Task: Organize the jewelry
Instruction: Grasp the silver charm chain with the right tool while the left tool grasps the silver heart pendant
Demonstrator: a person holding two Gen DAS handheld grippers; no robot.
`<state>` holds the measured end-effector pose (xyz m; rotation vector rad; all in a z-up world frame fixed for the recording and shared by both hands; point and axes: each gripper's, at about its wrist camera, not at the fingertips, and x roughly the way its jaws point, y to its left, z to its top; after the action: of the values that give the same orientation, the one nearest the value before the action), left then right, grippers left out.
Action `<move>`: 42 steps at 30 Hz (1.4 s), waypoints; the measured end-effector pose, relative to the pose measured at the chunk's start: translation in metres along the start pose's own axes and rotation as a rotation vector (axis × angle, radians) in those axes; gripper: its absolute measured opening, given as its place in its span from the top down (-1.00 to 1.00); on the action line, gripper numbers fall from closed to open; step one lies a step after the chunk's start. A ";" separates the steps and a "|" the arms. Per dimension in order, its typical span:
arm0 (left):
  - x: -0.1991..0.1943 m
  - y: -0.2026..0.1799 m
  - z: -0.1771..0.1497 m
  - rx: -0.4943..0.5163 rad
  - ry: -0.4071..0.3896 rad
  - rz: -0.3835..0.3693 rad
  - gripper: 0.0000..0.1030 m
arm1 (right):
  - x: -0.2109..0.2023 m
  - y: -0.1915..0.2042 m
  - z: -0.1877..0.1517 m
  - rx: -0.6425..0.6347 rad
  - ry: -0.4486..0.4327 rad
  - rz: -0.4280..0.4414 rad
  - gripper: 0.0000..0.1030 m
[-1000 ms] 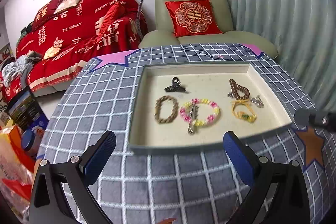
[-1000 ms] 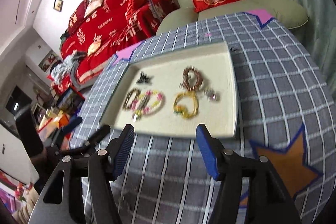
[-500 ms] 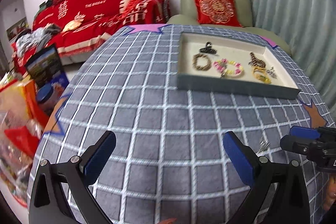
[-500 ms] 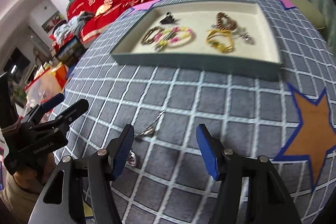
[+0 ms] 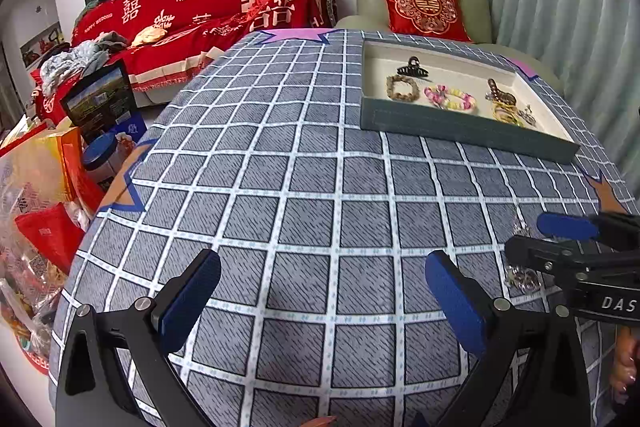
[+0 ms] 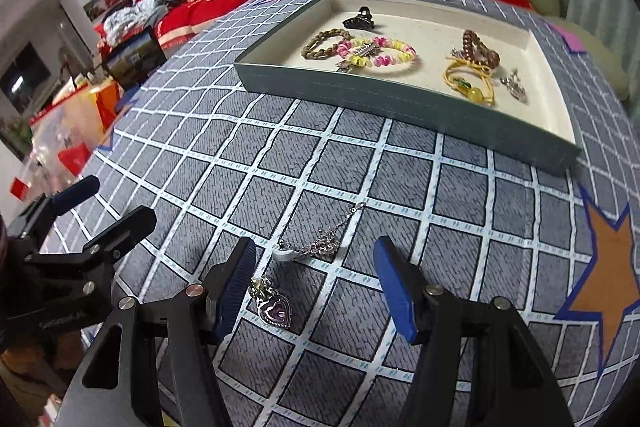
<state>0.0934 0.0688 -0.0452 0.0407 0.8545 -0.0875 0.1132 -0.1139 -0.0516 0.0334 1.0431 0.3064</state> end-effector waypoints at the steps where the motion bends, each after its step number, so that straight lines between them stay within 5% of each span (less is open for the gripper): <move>1: 0.000 -0.001 -0.001 0.002 0.001 -0.001 -1.00 | 0.000 0.002 -0.001 -0.016 -0.003 -0.016 -0.12; 9: -0.002 -0.013 -0.008 0.031 0.011 -0.023 -1.00 | -0.005 -0.011 -0.006 -0.020 -0.023 -0.076 0.71; 11: -0.003 -0.018 -0.009 0.045 0.012 -0.031 -1.00 | -0.006 -0.016 -0.006 0.000 -0.027 -0.070 0.77; 25: -0.005 -0.044 -0.012 0.100 0.028 -0.111 -1.00 | -0.013 -0.031 -0.006 0.032 -0.043 -0.047 0.72; 28: -0.006 -0.047 -0.012 0.111 0.031 -0.128 -1.00 | -0.011 -0.027 -0.002 0.012 -0.046 -0.051 0.39; 30: -0.006 -0.049 -0.013 0.122 0.031 -0.136 -1.00 | -0.008 -0.025 0.000 0.006 -0.047 -0.061 0.34; 32: -0.007 -0.053 -0.014 0.138 0.032 -0.147 -1.00 | -0.005 -0.024 0.000 0.001 -0.049 -0.070 0.37; 35: -0.006 -0.060 -0.014 0.162 0.035 -0.156 -1.00 | -0.005 -0.025 0.000 -0.007 -0.052 -0.101 0.75; 42: -0.001 -0.081 -0.011 0.217 0.030 -0.195 -1.00 | -0.011 -0.044 -0.005 0.037 -0.063 -0.101 0.75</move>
<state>0.0769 -0.0107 -0.0518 0.1622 0.8749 -0.3630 0.1141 -0.1596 -0.0529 0.0239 0.9847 0.1932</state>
